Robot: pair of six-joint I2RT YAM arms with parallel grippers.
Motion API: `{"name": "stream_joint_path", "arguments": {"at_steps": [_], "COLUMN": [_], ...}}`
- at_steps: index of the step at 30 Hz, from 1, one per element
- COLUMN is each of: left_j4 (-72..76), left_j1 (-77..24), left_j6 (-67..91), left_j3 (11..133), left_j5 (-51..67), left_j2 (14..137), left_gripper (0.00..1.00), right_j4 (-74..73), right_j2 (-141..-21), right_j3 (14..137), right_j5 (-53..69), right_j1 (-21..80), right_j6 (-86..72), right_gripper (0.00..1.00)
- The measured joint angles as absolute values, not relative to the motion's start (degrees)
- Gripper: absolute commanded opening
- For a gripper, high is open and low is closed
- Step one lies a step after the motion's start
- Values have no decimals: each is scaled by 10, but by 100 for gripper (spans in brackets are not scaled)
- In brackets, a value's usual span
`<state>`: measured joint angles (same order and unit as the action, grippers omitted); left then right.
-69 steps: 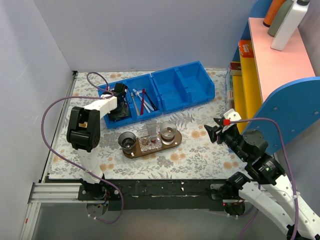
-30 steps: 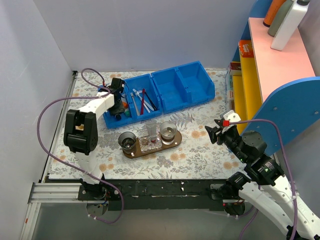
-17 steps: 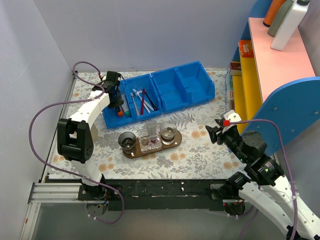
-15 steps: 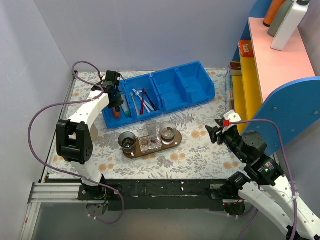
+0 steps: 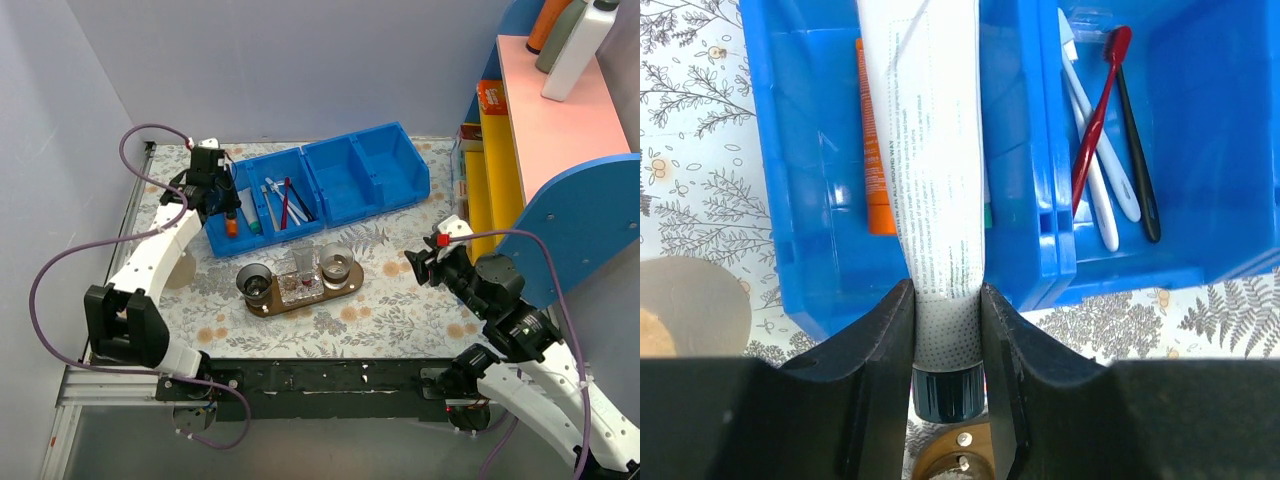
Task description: Prepare toiletry sets of a toothbrush and toothpaste on the tray
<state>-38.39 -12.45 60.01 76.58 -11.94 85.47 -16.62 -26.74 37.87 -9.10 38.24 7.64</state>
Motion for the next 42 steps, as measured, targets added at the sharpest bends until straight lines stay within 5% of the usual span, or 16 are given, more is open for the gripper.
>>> {"name": "stream_joint_path", "arguments": {"at_steps": [17, 28, 42], "left_j4": [-93, 18, 33], "left_j1": [-124, -125, -215], "left_j6": [487, 462, 421], "left_j3": [504, 440, 407], "left_j5": [-19, 50, 5], "left_j2": [673, 580, 511], "left_gripper": [0, 0, 0], "right_j4": [-116, -88, -136], "right_j2": [-536, -801, -1010], "right_j3": [602, 829, 1113], "right_j5": [76, 112, 260], "right_j1": [393, 463, 387], "right_j6": [14, -11, -88], "right_gripper": [54, 61, 56]}}
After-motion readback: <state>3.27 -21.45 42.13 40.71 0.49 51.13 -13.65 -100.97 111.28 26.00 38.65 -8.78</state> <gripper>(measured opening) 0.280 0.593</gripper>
